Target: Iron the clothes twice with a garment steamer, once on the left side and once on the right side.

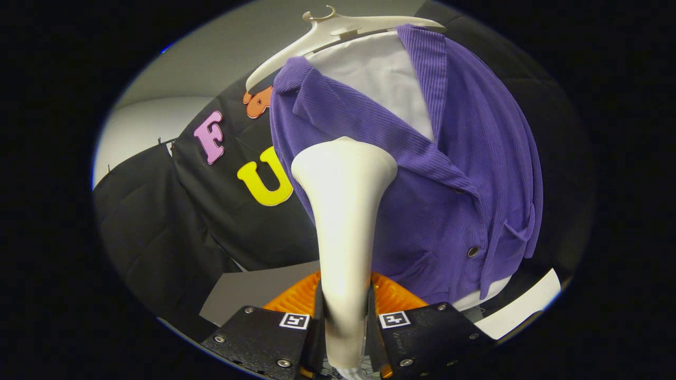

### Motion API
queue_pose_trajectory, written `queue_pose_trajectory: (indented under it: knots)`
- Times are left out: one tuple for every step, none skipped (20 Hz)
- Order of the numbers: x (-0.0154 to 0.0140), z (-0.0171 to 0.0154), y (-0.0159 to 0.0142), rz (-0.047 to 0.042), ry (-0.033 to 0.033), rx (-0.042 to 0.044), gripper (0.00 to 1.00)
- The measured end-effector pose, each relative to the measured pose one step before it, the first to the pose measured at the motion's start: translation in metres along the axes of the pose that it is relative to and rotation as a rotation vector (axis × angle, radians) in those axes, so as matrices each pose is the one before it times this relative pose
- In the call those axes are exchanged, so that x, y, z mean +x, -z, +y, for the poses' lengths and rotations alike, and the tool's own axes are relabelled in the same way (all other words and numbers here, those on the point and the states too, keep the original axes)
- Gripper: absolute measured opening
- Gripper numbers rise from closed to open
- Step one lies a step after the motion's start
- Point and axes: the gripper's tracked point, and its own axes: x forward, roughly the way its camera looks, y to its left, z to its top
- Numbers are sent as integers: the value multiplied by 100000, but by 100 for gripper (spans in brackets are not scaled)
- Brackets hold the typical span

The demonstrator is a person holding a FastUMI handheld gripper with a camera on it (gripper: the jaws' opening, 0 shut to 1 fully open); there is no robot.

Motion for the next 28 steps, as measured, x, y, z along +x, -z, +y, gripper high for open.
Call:
queue_pose_trajectory:
  knots:
    - [92, -611, 1127, 1980, 644, 620, 34]
    - [167, -717, 1007, 1771, 604, 788, 33]
    - [228, -470, 1072, 1798, 668, 777, 33]
    - [142, -644, 980, 1859, 844, 684, 33]
    - [257, -601, 1077, 1604, 673, 446, 33]
    - [142, -510, 890, 1312, 697, 872, 33]
    - [90, -469, 894, 1297, 829, 837, 33]
    - [203, -614, 899, 1041, 948, 878, 34]
    - [142, -514, 696, 748, 637, 1134, 33]
    - [228, -506, 752, 1016, 498, 665, 33]
    - [184, -703, 961, 1011, 558, 506, 33]
    - [187, -520, 868, 966, 751, 425, 33]
    - [277, -432, 890, 1034, 847, 376, 33]
    - [328, -114, 761, 1102, 834, 707, 33]
    - [375, -89, 762, 1374, 866, 885, 33]
    - [470, -159, 794, 1654, 941, 660, 34]
    - [551, -150, 723, 1496, 941, 514, 33]
    - [433, -130, 743, 1624, 776, 715, 33]
    - [584, -78, 808, 1327, 726, 1201, 33]
    - [529, -334, 652, 1198, 975, 799, 34]
    - [495, -385, 869, 1521, 1177, 193, 33]
    - [483, -119, 634, 1463, 1108, 274, 33]
    - [647, -228, 810, 1790, 797, 349, 34]
    - [536, 54, 542, 1283, 799, 505, 34]
    - [570, 102, 424, 1357, 900, 204, 34]
    - [505, -71, 631, 1474, 1044, 334, 34]
    - [377, 52, 520, 1400, 736, 300, 34]
    - [-191, -111, 303, 1153, 393, 271, 34]
